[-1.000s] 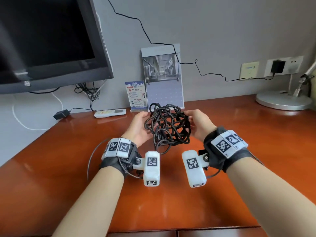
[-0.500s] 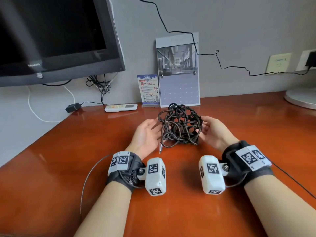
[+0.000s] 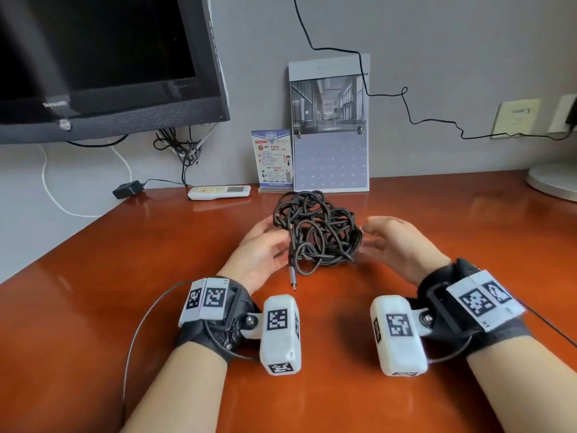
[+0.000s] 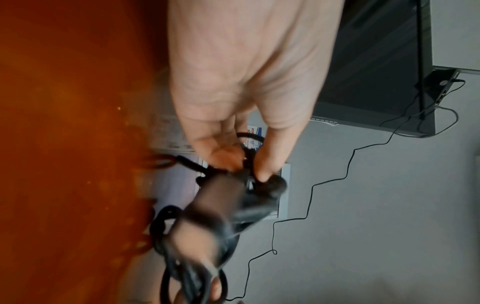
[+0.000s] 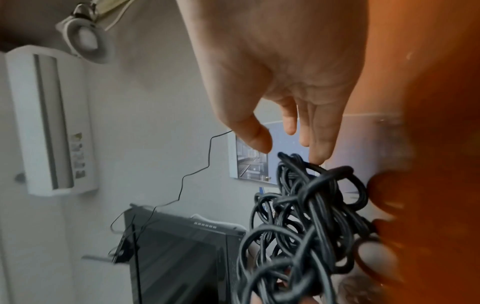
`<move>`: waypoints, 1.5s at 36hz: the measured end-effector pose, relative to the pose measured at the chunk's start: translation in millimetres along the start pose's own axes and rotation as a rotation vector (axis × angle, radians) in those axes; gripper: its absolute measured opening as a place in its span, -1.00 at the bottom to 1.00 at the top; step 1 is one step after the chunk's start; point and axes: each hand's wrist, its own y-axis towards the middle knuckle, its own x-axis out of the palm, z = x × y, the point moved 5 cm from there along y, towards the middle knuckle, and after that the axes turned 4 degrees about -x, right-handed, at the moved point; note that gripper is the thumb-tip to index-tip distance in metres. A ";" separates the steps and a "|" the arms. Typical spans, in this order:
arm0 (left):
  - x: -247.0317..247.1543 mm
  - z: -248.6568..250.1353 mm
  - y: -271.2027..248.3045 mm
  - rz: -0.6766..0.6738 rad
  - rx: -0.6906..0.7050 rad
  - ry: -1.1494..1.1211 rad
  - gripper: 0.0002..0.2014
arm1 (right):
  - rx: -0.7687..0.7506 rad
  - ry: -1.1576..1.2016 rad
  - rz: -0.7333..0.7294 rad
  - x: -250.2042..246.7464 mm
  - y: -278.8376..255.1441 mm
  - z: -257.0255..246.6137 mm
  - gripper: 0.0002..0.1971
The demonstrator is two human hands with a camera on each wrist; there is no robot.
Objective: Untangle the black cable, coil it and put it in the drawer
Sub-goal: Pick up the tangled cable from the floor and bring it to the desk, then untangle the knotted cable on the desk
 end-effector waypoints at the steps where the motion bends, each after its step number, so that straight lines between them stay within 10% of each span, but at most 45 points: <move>1: -0.9 0.1 -0.1 0.014 0.010 -0.014 -0.44 | -0.016 -0.005 -0.015 3.6 -3.5 -1.8 -0.83; 8: -9.9 10.9 -6.3 0.137 0.141 -0.210 -0.84 | -0.207 -0.374 -0.122 33.5 -28.5 -16.4 -0.84; 13: 2.7 19.5 -13.5 0.058 0.138 -0.309 -0.64 | -0.237 -0.252 -0.280 53.6 -41.9 -17.2 -0.84; 25: 15.6 23.6 -24.8 0.018 0.125 0.128 -0.64 | -0.510 -0.212 0.054 29.5 -30.3 -32.5 -0.78; 31: 3.9 36.9 -26.6 0.336 0.298 0.401 -0.68 | -0.436 -0.133 0.019 25.2 -26.3 -31.5 -0.72; 42: 11.8 35.6 -27.9 0.372 0.345 1.120 -0.45 | -0.505 -0.153 -0.061 34.6 -31.4 -38.7 -0.73; 47: 10.8 31.9 -27.2 0.365 0.388 1.073 -0.73 | -0.606 -0.194 -0.009 36.3 -32.3 -38.2 -0.81; 54: 1.3 39.5 -23.7 0.481 0.367 0.905 -0.48 | -0.617 -0.202 0.019 49.3 -24.3 -33.8 -0.65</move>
